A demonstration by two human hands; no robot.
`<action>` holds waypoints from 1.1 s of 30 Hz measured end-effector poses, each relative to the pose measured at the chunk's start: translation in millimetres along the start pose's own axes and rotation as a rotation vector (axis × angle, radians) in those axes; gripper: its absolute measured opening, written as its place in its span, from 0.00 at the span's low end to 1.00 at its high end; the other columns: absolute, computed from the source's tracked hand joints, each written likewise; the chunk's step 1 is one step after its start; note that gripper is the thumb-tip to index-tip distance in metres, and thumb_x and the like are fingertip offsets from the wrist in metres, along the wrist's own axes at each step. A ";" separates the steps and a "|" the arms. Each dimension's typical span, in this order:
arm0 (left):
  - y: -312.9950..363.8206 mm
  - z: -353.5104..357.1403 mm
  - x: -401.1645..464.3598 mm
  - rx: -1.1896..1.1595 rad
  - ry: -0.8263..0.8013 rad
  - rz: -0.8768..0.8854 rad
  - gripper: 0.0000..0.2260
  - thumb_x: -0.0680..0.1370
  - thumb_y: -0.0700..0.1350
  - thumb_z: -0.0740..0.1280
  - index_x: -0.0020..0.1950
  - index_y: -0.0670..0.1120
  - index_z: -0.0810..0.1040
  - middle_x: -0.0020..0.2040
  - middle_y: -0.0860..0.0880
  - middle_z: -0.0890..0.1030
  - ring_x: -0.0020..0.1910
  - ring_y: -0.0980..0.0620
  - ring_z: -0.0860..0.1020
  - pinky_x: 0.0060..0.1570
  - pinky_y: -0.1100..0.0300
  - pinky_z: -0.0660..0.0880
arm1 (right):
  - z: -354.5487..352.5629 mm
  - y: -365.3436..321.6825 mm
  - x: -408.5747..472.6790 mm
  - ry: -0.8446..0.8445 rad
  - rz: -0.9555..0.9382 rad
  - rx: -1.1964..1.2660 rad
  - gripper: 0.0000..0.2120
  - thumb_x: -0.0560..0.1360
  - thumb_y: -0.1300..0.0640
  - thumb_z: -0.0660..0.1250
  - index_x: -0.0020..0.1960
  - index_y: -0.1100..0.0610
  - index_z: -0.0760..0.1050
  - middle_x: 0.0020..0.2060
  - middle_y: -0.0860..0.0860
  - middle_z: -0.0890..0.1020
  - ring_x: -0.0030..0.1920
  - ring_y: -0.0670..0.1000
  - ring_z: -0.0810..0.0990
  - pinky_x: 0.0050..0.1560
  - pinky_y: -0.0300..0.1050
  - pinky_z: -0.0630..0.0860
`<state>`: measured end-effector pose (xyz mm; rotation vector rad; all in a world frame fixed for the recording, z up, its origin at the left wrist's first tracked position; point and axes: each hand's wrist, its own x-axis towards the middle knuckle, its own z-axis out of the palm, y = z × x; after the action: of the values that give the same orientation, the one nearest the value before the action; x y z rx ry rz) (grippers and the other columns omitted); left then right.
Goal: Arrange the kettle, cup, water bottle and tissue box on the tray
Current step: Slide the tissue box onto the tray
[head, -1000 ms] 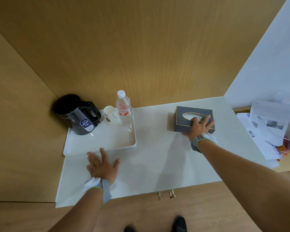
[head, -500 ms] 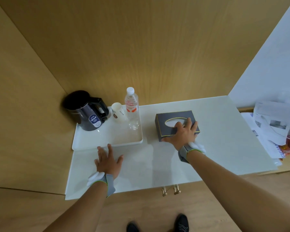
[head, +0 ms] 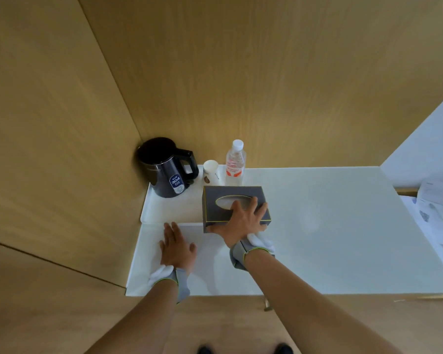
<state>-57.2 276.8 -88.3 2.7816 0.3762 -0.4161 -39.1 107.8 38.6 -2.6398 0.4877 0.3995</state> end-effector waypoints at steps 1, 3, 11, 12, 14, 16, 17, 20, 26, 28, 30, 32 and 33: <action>-2.9 -1.8 2.0 -0.011 -0.006 0.003 0.39 0.82 0.53 0.60 0.82 0.38 0.38 0.83 0.38 0.42 0.83 0.40 0.48 0.79 0.44 0.52 | 4.5 -9.7 1.4 -0.004 0.028 0.007 0.49 0.57 0.30 0.79 0.73 0.45 0.68 0.82 0.56 0.50 0.82 0.65 0.43 0.71 0.70 0.63; -7.0 -4.7 4.7 -0.022 -0.008 0.009 0.40 0.82 0.52 0.60 0.81 0.37 0.38 0.83 0.38 0.42 0.83 0.40 0.48 0.79 0.44 0.53 | 16.0 -25.8 5.8 -0.001 0.088 0.000 0.47 0.55 0.31 0.80 0.70 0.43 0.70 0.82 0.55 0.51 0.82 0.64 0.44 0.70 0.68 0.63; -31.4 -5.2 10.5 -0.009 -0.012 0.018 0.40 0.82 0.54 0.61 0.81 0.37 0.39 0.83 0.38 0.43 0.83 0.41 0.50 0.78 0.44 0.56 | 60.7 -61.5 28.6 -0.019 0.094 -0.086 0.51 0.51 0.26 0.77 0.70 0.42 0.70 0.81 0.57 0.50 0.80 0.67 0.42 0.66 0.71 0.62; -33.1 -5.3 11.5 -0.001 -0.007 0.021 0.40 0.82 0.54 0.61 0.81 0.37 0.39 0.83 0.39 0.43 0.83 0.41 0.50 0.78 0.45 0.56 | 64.4 -64.9 29.7 -0.022 0.080 -0.094 0.51 0.52 0.26 0.77 0.71 0.43 0.69 0.81 0.58 0.50 0.80 0.68 0.41 0.67 0.72 0.62; -33.8 -5.0 11.5 0.004 0.010 0.024 0.40 0.82 0.54 0.61 0.82 0.38 0.40 0.83 0.39 0.44 0.82 0.41 0.52 0.78 0.46 0.57 | 69.5 -70.5 31.0 -0.017 0.062 -0.105 0.50 0.55 0.27 0.76 0.72 0.45 0.68 0.82 0.60 0.48 0.80 0.69 0.40 0.68 0.74 0.61; -33.1 -3.8 9.3 0.010 0.033 0.031 0.40 0.82 0.54 0.61 0.82 0.38 0.41 0.83 0.39 0.45 0.82 0.41 0.53 0.78 0.46 0.57 | 71.1 -74.4 31.9 -0.006 0.051 -0.106 0.50 0.57 0.28 0.77 0.73 0.47 0.67 0.82 0.61 0.48 0.80 0.70 0.40 0.68 0.74 0.60; -33.2 -3.2 8.9 0.014 0.042 0.037 0.40 0.82 0.54 0.61 0.82 0.38 0.41 0.83 0.39 0.45 0.82 0.41 0.53 0.78 0.46 0.58 | 71.9 -76.9 32.9 0.004 0.044 -0.107 0.49 0.58 0.29 0.77 0.73 0.47 0.66 0.82 0.62 0.47 0.80 0.70 0.40 0.68 0.74 0.60; -34.3 -2.9 8.2 0.007 0.053 0.040 0.39 0.81 0.52 0.62 0.82 0.38 0.42 0.83 0.39 0.45 0.82 0.41 0.53 0.78 0.46 0.58 | 75.5 -83.0 36.8 0.034 0.041 -0.120 0.48 0.60 0.29 0.76 0.73 0.48 0.65 0.81 0.62 0.47 0.80 0.71 0.40 0.69 0.74 0.61; -32.3 -3.1 3.3 -0.011 0.052 0.037 0.38 0.82 0.51 0.60 0.82 0.39 0.40 0.83 0.40 0.42 0.81 0.41 0.56 0.78 0.47 0.57 | 87.6 -91.9 43.9 0.095 0.028 -0.143 0.45 0.63 0.28 0.74 0.72 0.49 0.65 0.81 0.63 0.49 0.80 0.72 0.42 0.68 0.74 0.61; -31.2 -3.8 2.6 -0.026 0.039 0.044 0.38 0.82 0.51 0.60 0.82 0.39 0.40 0.83 0.40 0.40 0.81 0.42 0.56 0.79 0.47 0.56 | 90.8 -93.1 45.2 0.082 0.035 -0.133 0.45 0.64 0.29 0.73 0.72 0.49 0.65 0.81 0.63 0.49 0.80 0.73 0.42 0.68 0.75 0.61; -30.5 -4.9 2.5 -0.007 0.036 0.052 0.39 0.82 0.51 0.60 0.82 0.38 0.39 0.83 0.39 0.40 0.82 0.42 0.55 0.78 0.46 0.57 | 93.3 -92.7 45.4 0.061 0.038 -0.135 0.45 0.65 0.29 0.73 0.73 0.49 0.64 0.81 0.63 0.48 0.80 0.73 0.42 0.69 0.75 0.60; -30.6 -5.0 3.2 0.032 0.029 0.054 0.39 0.82 0.52 0.59 0.82 0.38 0.38 0.82 0.39 0.39 0.82 0.42 0.52 0.77 0.46 0.59 | 95.4 -92.1 44.7 0.055 0.036 -0.151 0.45 0.66 0.29 0.73 0.74 0.49 0.63 0.81 0.63 0.47 0.80 0.73 0.41 0.70 0.75 0.60; -30.9 -4.3 3.1 0.048 0.029 0.056 0.39 0.82 0.52 0.59 0.82 0.38 0.38 0.82 0.38 0.39 0.82 0.42 0.52 0.77 0.47 0.60 | 96.2 -91.9 44.7 0.056 0.036 -0.156 0.45 0.66 0.29 0.73 0.74 0.49 0.63 0.81 0.63 0.47 0.80 0.73 0.41 0.70 0.75 0.59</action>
<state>-62.5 307.3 -93.2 2.8403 0.2974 -0.3765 18.1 217.2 -28.1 -2.8030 0.5425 0.3898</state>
